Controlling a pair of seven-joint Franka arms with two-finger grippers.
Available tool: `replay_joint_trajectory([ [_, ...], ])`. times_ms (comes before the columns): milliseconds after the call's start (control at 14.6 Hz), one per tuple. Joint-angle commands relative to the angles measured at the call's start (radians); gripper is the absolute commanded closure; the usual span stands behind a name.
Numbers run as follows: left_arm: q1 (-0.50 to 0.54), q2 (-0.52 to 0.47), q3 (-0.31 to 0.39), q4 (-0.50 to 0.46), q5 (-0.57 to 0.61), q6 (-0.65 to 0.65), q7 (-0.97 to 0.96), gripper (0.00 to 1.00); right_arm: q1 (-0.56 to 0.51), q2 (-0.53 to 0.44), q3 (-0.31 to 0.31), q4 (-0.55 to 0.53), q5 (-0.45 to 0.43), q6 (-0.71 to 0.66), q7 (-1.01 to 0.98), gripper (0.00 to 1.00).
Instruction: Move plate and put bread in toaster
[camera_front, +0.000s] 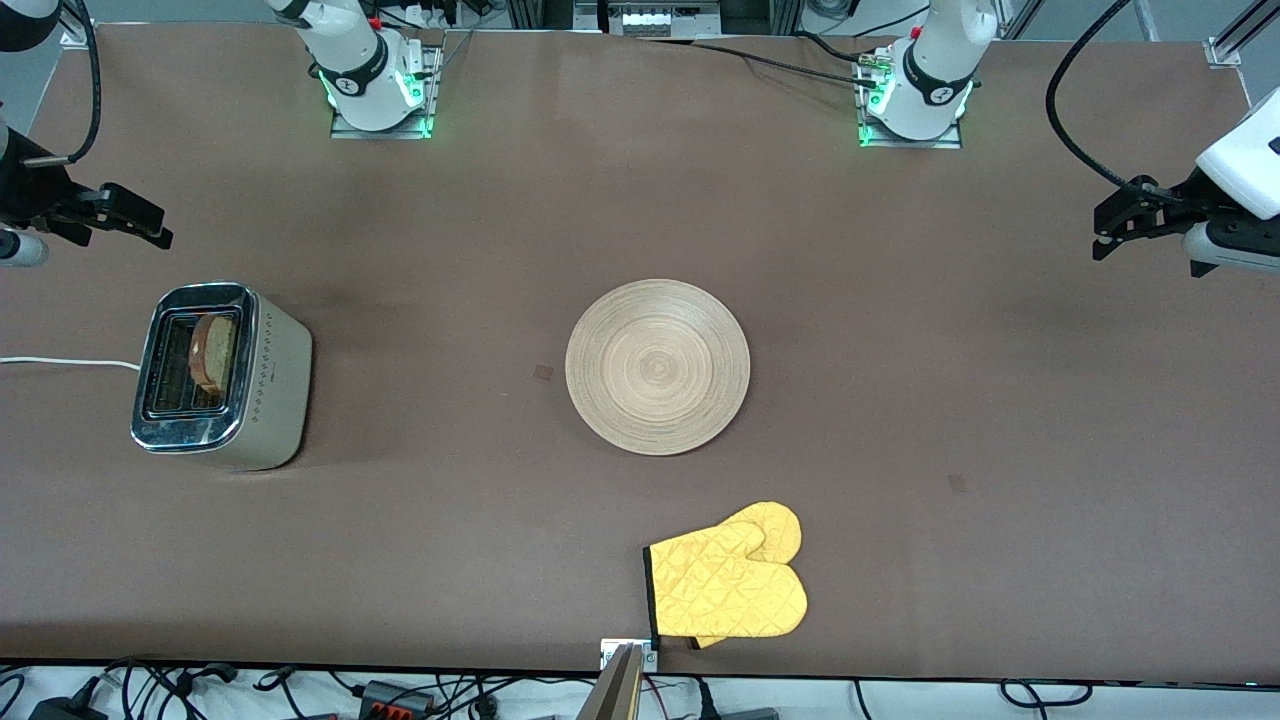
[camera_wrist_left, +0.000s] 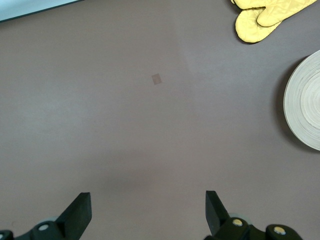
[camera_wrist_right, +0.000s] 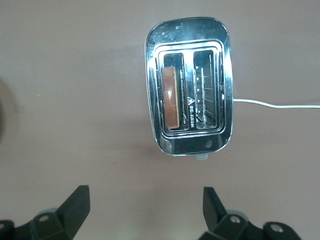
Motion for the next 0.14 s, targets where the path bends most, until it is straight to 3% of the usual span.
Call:
replay_joint_trajectory([
  [0, 0.002, 0.007, 0.0, 0.023, -0.018, -0.013, 0.023, 0.0, 0.007, -0.015, -0.003, -0.004, -0.009, -0.012, -0.011, 0.0],
  [68, 0.002, 0.007, 0.001, 0.024, -0.018, -0.013, 0.023, 0.0, 0.007, -0.015, -0.003, -0.004, -0.009, -0.011, -0.009, 0.0],
])
